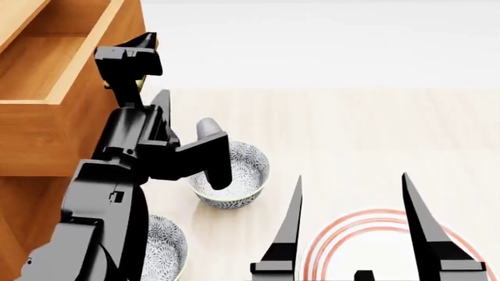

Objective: Open the top drawer of the cabinet.

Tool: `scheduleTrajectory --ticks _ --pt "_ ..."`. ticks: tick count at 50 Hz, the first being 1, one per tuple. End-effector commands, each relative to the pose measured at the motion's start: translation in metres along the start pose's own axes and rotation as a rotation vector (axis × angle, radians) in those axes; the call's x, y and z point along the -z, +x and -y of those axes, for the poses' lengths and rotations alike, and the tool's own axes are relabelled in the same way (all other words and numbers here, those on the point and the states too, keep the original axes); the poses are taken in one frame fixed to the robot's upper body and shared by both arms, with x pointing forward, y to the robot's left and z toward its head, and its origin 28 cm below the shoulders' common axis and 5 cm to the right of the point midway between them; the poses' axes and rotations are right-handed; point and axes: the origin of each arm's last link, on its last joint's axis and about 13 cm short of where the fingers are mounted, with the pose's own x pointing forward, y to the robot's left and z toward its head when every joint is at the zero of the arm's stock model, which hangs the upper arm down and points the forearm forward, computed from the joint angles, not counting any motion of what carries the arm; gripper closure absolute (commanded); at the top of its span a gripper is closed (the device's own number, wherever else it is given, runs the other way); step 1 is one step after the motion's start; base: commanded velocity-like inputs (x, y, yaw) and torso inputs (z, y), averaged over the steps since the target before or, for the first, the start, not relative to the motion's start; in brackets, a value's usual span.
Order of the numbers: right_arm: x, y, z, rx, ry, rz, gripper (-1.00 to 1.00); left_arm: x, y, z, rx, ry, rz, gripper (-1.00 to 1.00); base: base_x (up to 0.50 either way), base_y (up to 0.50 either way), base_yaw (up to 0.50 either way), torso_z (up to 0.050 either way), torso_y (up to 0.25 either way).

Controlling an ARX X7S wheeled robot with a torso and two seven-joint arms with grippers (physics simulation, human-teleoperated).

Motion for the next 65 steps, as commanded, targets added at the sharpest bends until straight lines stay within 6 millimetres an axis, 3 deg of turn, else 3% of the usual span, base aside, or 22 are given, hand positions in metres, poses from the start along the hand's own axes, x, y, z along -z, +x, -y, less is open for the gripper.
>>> scheduleTrajectory --ticks 1,8,11,16,22,27,42,45,49,60,61,65 --pt "-0.003 0.000 0.001 -0.009 0.013 0.009 -1.00 -0.008 0.000 -0.033 -0.056 -0.129 0.046 -1.00 0.00 0.00 0.00 0.000 0.000" --pt "-0.002 0.002 0.000 -0.015 0.014 0.009 -1.00 -0.006 -0.003 -0.064 -0.085 -0.225 0.068 -1.00 0.00 0.00 0.00 0.000 0.000" --pt "-0.001 0.002 -0.001 -0.018 0.014 0.008 -1.00 -0.007 -0.005 -0.075 -0.065 -0.312 0.086 -1.00 0.00 0.00 0.00 0.000 0.000" --pt "-0.003 0.002 -0.001 -0.020 0.014 0.010 -1.00 -0.008 -0.009 -0.109 -0.031 -0.500 0.125 -1.00 0.00 0.00 0.00 0.000 0.000" --pt "-0.003 0.002 -0.002 -0.025 0.016 0.010 -1.00 -0.003 -0.006 -0.144 -0.033 -0.573 0.134 -1.00 0.00 0.00 0.00 0.000 0.000" --pt "-0.004 0.002 -0.001 -0.023 0.015 0.014 -1.00 0.002 -0.003 -0.162 -0.049 -0.589 0.128 -1.00 0.00 0.00 0.00 0.000 0.000" --pt "-0.006 0.001 -0.001 -0.023 0.016 0.018 -1.00 0.015 0.003 -0.208 0.130 -0.968 0.051 -1.00 0.00 0.00 0.00 0.000 0.000" --pt "-0.005 0.002 -0.001 -0.022 0.017 0.018 -1.00 0.018 0.006 -0.216 0.124 -0.945 -0.040 -1.00 0.00 0.00 0.00 0.000 0.000" --pt "-0.006 0.002 -0.001 -0.024 0.018 0.019 -1.00 0.024 0.009 -0.227 0.143 -0.964 -0.027 -1.00 0.00 0.00 0.00 0.000 0.000" --pt "-0.009 0.001 -0.002 -0.026 0.017 0.024 -1.00 0.031 0.015 -0.247 0.346 -1.011 -0.177 -1.00 0.00 0.00 0.00 0.000 0.000" --pt "-0.009 0.001 -0.002 -0.026 0.017 0.024 -1.00 0.032 0.016 -0.248 0.370 -0.963 -0.249 -1.00 0.00 0.00 0.00 0.000 0.000" --pt "-0.010 0.001 -0.002 -0.026 0.017 0.026 -1.00 0.032 0.018 -0.253 0.423 -1.014 -0.241 -1.00 0.00 0.00 0.00 0.000 0.000"
